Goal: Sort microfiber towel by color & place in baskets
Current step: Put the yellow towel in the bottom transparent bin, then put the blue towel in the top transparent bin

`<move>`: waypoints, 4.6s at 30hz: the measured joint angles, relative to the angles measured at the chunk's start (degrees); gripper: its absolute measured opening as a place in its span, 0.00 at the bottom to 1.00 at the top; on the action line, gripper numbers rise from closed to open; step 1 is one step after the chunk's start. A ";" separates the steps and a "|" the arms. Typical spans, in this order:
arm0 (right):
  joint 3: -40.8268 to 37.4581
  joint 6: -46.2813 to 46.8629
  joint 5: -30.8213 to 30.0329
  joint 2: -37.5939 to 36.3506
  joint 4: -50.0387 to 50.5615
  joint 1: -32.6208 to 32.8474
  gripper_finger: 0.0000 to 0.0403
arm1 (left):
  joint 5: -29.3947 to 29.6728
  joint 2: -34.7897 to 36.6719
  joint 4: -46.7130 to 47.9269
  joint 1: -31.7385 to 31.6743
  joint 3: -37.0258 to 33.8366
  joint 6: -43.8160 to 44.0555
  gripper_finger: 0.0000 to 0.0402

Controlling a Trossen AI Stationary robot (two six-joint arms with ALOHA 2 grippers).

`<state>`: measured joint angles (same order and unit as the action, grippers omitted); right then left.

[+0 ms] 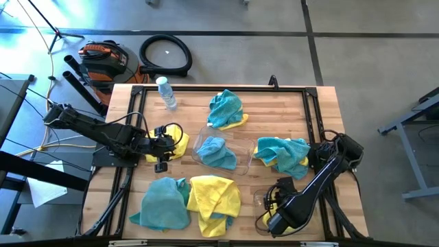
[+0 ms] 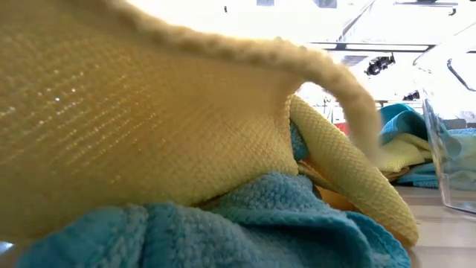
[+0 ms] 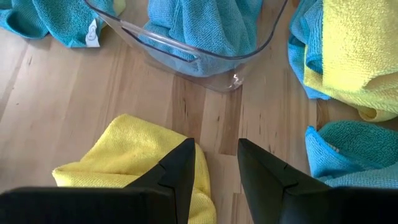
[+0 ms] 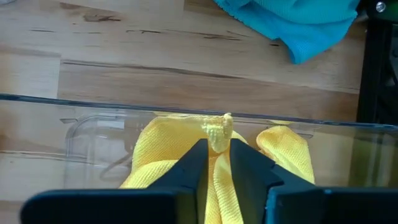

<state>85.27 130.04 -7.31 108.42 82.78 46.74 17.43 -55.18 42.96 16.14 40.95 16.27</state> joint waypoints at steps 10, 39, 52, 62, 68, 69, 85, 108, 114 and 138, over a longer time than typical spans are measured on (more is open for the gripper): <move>0.00 -0.01 0.37 0.00 -1.21 0.00 0.02 | -0.02 -0.01 0.02 0.01 0.00 0.02 0.28; -4.83 0.22 2.62 0.11 -5.98 -1.40 0.25 | -0.17 0.00 0.01 0.00 0.00 0.15 0.28; 3.00 -3.68 2.45 0.00 -1.66 -1.22 0.03 | -0.15 0.00 0.00 0.00 0.00 0.11 0.28; 2.53 -9.25 4.44 -0.11 -13.19 -1.14 0.01 | -0.13 0.00 0.02 0.00 0.00 0.04 0.28; -4.85 -5.61 4.85 -0.09 -22.24 -1.05 0.01 | -0.11 0.00 0.02 0.00 0.00 0.04 0.28; -6.07 -5.96 5.34 -0.09 -23.83 -1.05 0.01 | -0.13 0.00 0.02 0.02 0.00 0.04 0.28; -14.09 -6.45 7.64 -0.09 -32.35 -1.05 0.15 | -0.10 -0.01 0.04 0.01 0.00 0.03 0.28; 6.71 -12.12 -4.50 -0.07 -6.04 -0.96 0.28 | -0.07 -0.02 -1.88 0.00 0.53 -0.19 0.28; 6.69 -16.22 -11.20 -1.04 0.32 -1.09 0.23 | 2.89 -0.02 3.38 0.02 5.69 5.39 0.28; -36.55 -38.73 -28.61 -50.27 -15.42 -3.07 0.01 | 5.22 -16.33 14.72 8.84 21.80 51.18 0.27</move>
<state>48.72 91.30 -35.92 58.15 67.36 43.67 22.65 -71.51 57.69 24.99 62.75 67.45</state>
